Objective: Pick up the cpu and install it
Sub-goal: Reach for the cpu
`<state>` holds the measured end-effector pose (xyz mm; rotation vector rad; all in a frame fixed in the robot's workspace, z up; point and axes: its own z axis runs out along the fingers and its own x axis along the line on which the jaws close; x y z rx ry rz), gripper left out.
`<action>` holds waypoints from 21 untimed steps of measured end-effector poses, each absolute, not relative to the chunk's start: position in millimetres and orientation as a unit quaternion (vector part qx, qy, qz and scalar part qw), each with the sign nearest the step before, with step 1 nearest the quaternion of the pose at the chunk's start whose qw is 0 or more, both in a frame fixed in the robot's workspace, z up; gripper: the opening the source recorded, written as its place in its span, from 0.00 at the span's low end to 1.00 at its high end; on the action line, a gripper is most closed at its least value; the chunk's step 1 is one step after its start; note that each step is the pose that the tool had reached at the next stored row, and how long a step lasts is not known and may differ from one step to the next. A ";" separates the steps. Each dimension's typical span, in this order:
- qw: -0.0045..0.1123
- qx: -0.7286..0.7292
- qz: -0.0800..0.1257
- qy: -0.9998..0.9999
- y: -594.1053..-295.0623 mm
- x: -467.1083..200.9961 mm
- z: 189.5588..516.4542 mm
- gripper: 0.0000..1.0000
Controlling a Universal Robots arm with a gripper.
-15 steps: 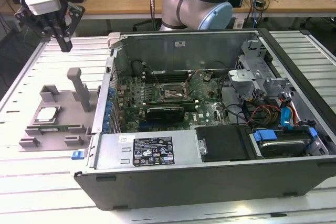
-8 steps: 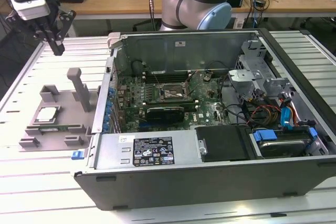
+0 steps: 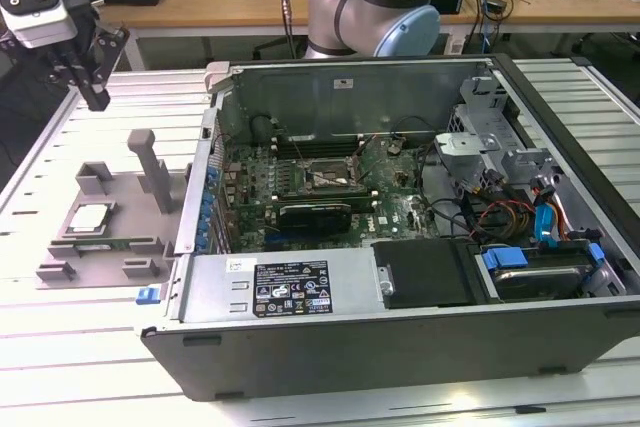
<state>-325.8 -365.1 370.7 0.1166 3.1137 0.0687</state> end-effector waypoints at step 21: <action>0.013 0.037 0.022 0.999 -365.1 -367.1 349.5 0.11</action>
